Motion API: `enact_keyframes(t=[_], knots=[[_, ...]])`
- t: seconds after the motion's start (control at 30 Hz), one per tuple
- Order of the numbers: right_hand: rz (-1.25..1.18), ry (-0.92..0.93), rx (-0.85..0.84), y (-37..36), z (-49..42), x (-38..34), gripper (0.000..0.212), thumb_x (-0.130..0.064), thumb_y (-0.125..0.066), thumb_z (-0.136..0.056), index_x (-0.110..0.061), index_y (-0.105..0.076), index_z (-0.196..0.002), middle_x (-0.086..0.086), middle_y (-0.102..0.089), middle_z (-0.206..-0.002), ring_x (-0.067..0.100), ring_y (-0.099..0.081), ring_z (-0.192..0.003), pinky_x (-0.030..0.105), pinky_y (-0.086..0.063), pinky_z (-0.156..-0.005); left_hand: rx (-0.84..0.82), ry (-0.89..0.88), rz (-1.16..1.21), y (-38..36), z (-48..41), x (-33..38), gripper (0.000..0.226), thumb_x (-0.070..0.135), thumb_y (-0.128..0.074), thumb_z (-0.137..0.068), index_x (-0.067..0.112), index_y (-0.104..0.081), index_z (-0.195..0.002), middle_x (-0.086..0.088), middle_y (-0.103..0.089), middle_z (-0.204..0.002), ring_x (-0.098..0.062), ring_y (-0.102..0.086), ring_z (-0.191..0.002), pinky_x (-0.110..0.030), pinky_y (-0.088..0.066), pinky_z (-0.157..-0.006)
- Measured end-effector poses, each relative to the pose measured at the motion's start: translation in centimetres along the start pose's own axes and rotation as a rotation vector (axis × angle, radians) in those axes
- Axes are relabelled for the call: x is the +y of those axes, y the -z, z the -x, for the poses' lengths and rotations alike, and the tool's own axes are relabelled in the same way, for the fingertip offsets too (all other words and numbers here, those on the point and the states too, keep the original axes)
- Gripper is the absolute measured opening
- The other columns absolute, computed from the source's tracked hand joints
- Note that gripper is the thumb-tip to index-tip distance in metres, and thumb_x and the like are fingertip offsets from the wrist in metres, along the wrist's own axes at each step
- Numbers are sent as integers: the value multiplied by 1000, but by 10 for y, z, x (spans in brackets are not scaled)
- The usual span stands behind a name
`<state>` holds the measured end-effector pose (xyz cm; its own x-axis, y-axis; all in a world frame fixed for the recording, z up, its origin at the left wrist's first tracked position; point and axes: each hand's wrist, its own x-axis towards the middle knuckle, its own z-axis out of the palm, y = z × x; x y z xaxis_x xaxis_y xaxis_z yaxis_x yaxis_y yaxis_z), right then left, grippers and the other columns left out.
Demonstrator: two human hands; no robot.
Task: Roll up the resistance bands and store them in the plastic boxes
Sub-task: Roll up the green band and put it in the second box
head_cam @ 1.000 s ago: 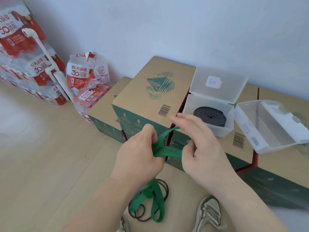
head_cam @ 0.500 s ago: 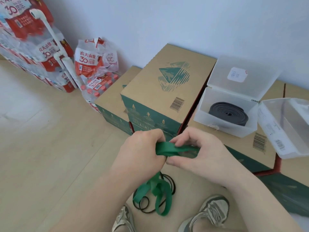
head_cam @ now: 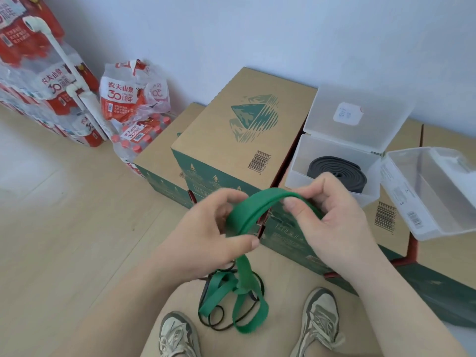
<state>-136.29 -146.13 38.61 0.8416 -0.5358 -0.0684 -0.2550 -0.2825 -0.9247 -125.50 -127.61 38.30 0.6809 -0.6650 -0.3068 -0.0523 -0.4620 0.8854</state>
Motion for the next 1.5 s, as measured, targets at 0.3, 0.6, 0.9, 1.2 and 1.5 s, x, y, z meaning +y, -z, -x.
enact_keyframes(t=[0.3,0.6,0.9,1.2,1.5], knots=[[50,-31,-263,-5,-1,7,46,-17,-83,-77,-30,-48,-103,-26,-60,-139,-3,-56,-129,37,-47,-108,121,-111,187,2,-6,4,32,15,-86,-78,20,-76,-108,3,-81,-97,-15,-77,-90,-26,-60,-82],[-117,113,-206,-5,-1,10,26,0,-77,-88,-24,-68,-90,-4,-78,-113,19,-73,-109,46,-57,-98,18,-159,184,-4,-9,12,45,23,-84,-74,21,-69,-116,6,-81,-99,-11,-78,-87,-20,-60,-78],[-147,146,24,-7,5,5,24,-4,-68,-95,-27,-60,-92,-4,-77,-97,17,-76,-92,36,-62,-82,-193,9,-117,-18,-12,1,33,33,-85,-81,38,-64,-106,10,-74,-95,-9,-72,-86,-35,-62,-80],[106,-107,-321,24,4,21,22,-11,-63,-96,-29,-51,-96,-10,-76,-106,18,-68,-91,48,-55,-87,143,-192,197,2,-1,20,38,16,-83,-76,26,-70,-110,3,-79,-100,-14,-76,-90,-27,-59,-76],[-180,93,-336,16,9,17,32,2,-77,-87,-13,-53,-100,0,-72,-117,24,-68,-108,44,-55,-95,-27,-287,19,-22,3,25,43,9,-82,-86,28,-65,-121,17,-77,-112,-7,-74,-106,-26,-59,-91]])
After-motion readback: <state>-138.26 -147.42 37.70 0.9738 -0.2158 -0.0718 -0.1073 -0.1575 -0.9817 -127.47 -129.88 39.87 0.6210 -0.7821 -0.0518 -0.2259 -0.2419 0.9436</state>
